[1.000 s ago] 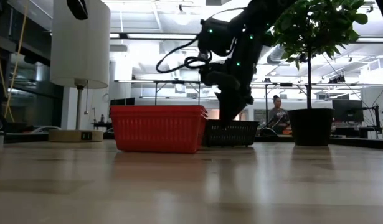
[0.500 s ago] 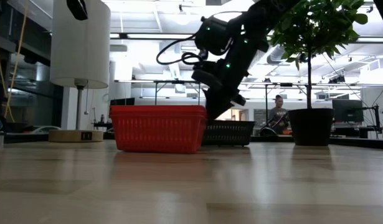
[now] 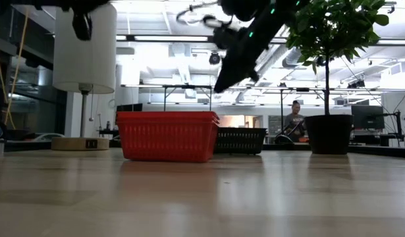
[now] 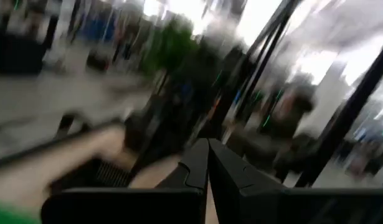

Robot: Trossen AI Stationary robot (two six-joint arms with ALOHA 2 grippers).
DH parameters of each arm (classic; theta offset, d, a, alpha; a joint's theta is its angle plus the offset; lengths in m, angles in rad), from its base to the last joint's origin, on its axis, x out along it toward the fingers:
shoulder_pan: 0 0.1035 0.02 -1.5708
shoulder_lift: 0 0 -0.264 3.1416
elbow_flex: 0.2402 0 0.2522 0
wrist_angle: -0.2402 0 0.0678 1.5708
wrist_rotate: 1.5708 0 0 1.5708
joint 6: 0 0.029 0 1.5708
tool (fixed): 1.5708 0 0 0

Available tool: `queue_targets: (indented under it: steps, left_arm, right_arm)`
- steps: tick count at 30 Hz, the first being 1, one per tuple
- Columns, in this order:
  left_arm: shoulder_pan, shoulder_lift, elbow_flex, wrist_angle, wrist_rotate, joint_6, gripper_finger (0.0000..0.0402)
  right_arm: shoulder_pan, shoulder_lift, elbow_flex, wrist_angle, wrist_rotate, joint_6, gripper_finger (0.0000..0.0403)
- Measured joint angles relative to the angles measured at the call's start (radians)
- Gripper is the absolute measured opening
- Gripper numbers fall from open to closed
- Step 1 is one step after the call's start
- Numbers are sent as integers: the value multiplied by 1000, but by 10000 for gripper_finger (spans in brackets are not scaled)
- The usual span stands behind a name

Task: Stack baskets by color
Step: Adjust the green bins

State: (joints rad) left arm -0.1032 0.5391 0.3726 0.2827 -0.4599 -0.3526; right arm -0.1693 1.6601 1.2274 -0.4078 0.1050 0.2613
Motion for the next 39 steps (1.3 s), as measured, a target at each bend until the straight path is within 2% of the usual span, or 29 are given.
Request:
queue_targets:
  steps: [5, 10, 13, 19, 26, 32, 39]
  left_arm:
    - [19, 171, 103, -196, -5, -39, 0]
    - [109, 368, 214, -427, 15, -128, 0]
    - [191, 480, 274, -537, 92, -161, 0]
    - [332, 652, 366, -625, 214, -111, 0]
    - [429, 768, 400, -724, 243, -32, 0]
    - [470, 805, 400, -747, 267, -10, 0]
    - [508, 846, 400, -754, 296, 58, 0]
  right_arm:
    - [27, -89, 0, -63, 46, 21, 0]
    - [60, -154, 1, -97, 83, 76, 0]
    - [83, -184, 1, -99, 89, 104, 0]
    - [142, -223, 1, -117, 133, 164, 0]
    - [208, -231, 1, -146, 170, 208, 0]
    - [240, -232, 1, -152, 220, 220, 0]
    - [244, -232, 1, -153, 222, 236, 0]
